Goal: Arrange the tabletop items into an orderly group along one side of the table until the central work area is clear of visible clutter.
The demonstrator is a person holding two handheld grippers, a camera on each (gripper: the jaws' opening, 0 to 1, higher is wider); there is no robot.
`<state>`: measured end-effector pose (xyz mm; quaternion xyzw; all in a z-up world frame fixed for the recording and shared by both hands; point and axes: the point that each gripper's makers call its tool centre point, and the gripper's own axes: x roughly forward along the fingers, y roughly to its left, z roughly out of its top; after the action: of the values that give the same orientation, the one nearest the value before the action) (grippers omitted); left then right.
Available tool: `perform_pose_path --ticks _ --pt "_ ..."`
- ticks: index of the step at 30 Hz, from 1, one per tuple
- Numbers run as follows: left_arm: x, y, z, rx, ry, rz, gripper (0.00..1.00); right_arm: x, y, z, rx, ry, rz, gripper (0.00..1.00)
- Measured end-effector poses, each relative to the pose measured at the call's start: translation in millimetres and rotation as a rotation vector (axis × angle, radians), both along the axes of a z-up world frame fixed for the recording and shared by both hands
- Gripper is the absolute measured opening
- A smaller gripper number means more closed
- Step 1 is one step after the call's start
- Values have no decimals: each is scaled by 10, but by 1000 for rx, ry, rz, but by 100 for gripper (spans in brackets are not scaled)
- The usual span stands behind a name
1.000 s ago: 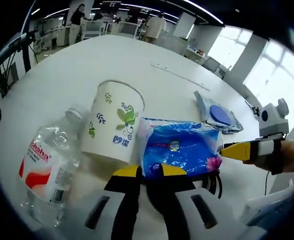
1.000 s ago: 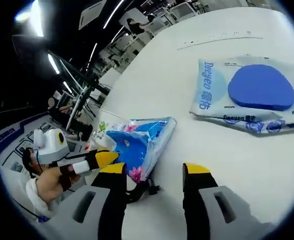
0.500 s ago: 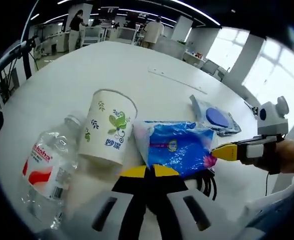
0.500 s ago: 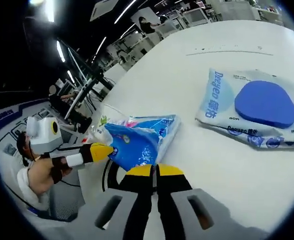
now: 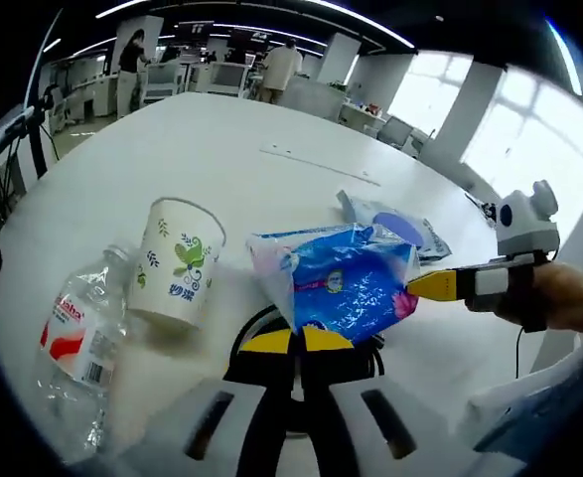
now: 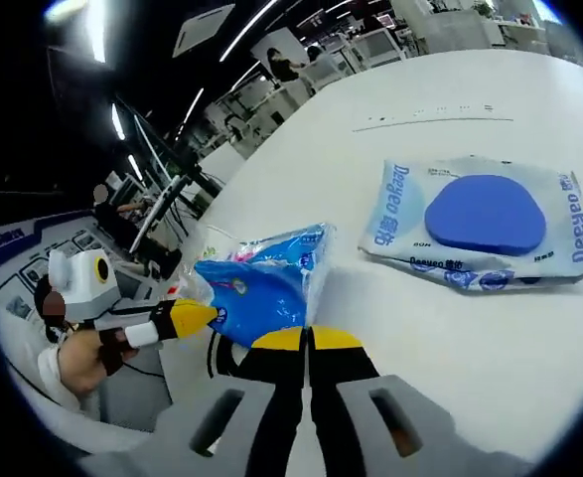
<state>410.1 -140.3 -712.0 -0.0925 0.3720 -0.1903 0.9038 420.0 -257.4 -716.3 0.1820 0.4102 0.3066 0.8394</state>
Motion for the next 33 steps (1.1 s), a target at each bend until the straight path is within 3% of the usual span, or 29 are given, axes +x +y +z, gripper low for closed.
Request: perform_pose_path --ticks 12,23,33 --pt "62 -422 251 18 -50 -150 0 -115 -451 308 11 -68 -77 0" --pt "-25 -1001 404 35 -83 -321 0 -223 -1001 386 15 -70 -210 0" --pt "-123 -1367 487 40 -106 -446 0 -329 -1362 461 28 -75 -292 0"
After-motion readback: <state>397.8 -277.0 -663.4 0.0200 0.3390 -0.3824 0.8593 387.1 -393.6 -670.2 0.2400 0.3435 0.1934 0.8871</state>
